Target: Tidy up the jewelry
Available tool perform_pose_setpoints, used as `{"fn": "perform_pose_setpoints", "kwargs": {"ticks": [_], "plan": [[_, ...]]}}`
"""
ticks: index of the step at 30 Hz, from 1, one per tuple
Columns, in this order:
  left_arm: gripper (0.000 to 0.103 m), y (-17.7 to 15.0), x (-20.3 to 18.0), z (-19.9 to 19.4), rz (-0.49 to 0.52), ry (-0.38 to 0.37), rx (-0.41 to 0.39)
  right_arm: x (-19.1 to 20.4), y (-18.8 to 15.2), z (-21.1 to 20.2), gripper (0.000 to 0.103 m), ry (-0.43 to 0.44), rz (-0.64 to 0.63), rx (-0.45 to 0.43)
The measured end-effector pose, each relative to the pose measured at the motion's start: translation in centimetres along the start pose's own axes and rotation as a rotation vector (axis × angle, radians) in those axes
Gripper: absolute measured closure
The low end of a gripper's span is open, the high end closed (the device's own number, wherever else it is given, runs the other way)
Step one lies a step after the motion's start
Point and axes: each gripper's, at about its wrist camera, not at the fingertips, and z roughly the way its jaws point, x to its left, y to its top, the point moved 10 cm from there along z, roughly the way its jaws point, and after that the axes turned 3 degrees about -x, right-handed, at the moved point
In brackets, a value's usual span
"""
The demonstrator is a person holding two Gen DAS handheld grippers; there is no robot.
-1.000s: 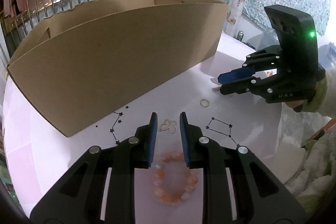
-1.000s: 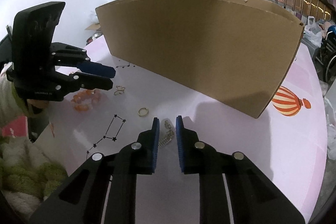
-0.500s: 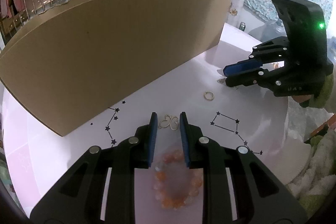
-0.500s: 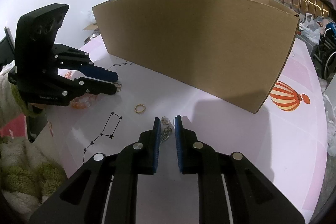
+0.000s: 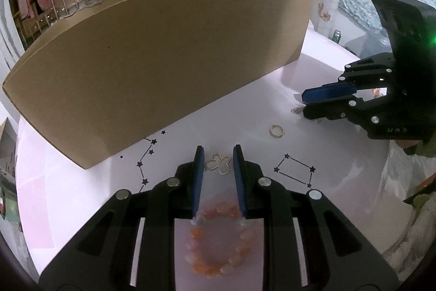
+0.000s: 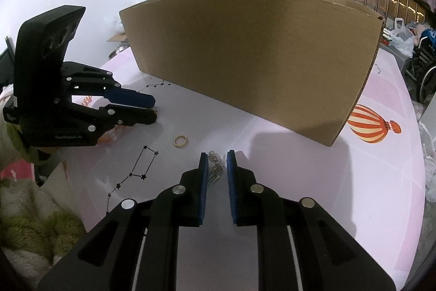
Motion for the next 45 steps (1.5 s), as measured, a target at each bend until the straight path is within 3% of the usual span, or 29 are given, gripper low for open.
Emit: {"fn": "perform_pose_setpoints", "kwargs": {"ticks": [3, 22, 24, 26, 36, 40, 45], "plan": [[0.088, -0.1, -0.2, 0.0, 0.003, -0.005, -0.001, 0.0, 0.1, 0.0, 0.089, -0.001, 0.003, 0.000], [0.089, -0.3, 0.2, -0.2, 0.016, -0.030, -0.007, 0.0, 0.1, 0.0, 0.089, -0.009, 0.001, 0.004], [0.099, -0.2, 0.2, -0.3, 0.016, -0.034, -0.010, 0.1, 0.2, -0.1, 0.089, -0.010, 0.000, 0.004], [0.099, -0.2, 0.2, -0.3, 0.011, -0.037, -0.008, 0.1, 0.2, -0.1, 0.089, -0.011, -0.001, 0.002], [0.098, 0.5, 0.6, -1.4, -0.046, -0.067, -0.020, -0.3, 0.4, -0.7, 0.089, -0.010, 0.036, -0.013], [0.084, 0.5, 0.2, -2.1, -0.063, -0.062, -0.016, -0.6, 0.3, -0.9, 0.089, 0.001, 0.058, -0.028], [0.083, 0.1, -0.6, -2.5, -0.088, -0.035, 0.016, -0.9, 0.2, -1.0, 0.089, 0.033, 0.082, -0.030]]}}
